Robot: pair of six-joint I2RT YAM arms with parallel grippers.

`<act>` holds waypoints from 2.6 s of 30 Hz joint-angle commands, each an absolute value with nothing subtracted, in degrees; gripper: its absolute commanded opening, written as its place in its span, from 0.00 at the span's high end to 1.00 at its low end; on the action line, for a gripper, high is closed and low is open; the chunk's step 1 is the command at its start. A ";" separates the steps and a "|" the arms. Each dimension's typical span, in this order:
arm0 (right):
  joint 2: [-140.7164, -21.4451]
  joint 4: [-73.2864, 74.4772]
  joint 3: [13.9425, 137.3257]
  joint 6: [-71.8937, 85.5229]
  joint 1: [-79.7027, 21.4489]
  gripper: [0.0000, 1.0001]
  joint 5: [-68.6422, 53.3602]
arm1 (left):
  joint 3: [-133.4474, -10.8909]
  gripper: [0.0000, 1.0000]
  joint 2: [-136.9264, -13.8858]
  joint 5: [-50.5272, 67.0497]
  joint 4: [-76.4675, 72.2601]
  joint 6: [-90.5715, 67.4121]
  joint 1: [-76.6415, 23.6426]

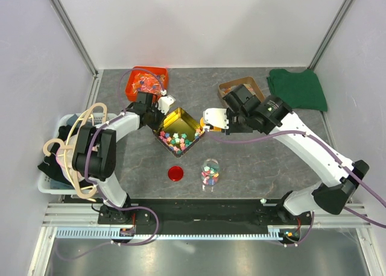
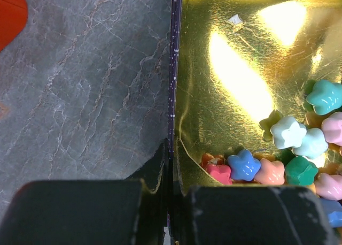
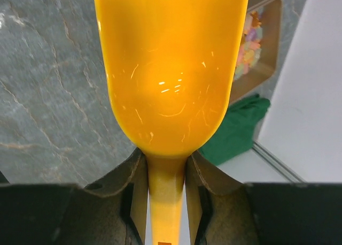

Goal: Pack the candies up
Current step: Place the storage box at the center of the board, then move the packing bottle to the center of the board.

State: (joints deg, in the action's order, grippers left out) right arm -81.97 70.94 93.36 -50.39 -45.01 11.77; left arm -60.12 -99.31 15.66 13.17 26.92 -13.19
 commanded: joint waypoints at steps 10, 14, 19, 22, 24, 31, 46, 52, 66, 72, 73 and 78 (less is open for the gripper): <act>-79.54 45.98 77.71 -44.57 -37.45 1.00 0.09 | -65.30 0.92 -102.21 16.18 11.86 21.89 -12.31; -78.66 40.70 74.98 -42.10 -34.99 1.00 0.44 | -66.97 0.92 -104.15 14.33 12.65 21.36 -12.13; -76.64 34.20 71.90 -39.47 -31.48 1.00 1.32 | -68.64 0.84 -105.65 13.36 13.97 20.66 -11.78; -76.03 31.12 70.76 -37.01 -28.93 1.00 1.93 | -69.08 0.72 -104.51 13.62 14.68 20.65 -11.51; -75.85 29.28 70.05 -34.90 -27.78 1.00 2.89 | -69.43 0.53 -103.19 13.71 15.20 20.74 -11.43; -75.76 24.09 65.40 -30.68 -22.95 1.00 6.23 | -72.68 0.15 -92.82 20.89 21.07 22.06 -11.25; -76.03 21.27 63.19 -28.65 -14.77 1.00 10.11 | -73.21 0.16 -79.72 40.96 34.62 29.52 -29.17; -76.03 21.53 62.93 -28.65 -14.24 1.00 9.67 | -72.86 0.18 -81.47 37.97 40.16 34.10 -39.28; -75.24 22.15 62.40 -28.92 -14.06 1.00 8.53 | -71.37 0.27 -87.97 24.10 35.87 32.52 -50.97; -75.15 22.41 62.40 -29.18 -14.15 1.00 7.82 | -71.98 0.41 -90.88 21.19 34.98 32.26 -52.38; -75.06 22.41 62.32 -29.18 -14.15 1.00 7.82 | -71.98 0.42 -91.14 20.92 34.89 32.08 -52.64; -74.97 22.50 62.23 -29.27 -14.15 1.00 7.65 | -71.98 0.59 -92.02 20.30 34.54 32.17 -53.35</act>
State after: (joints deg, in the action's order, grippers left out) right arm -76.82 23.99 62.37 -29.78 -14.39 8.62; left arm -71.77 -91.50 22.13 36.64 31.99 -52.51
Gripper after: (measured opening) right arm 0.349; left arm 0.482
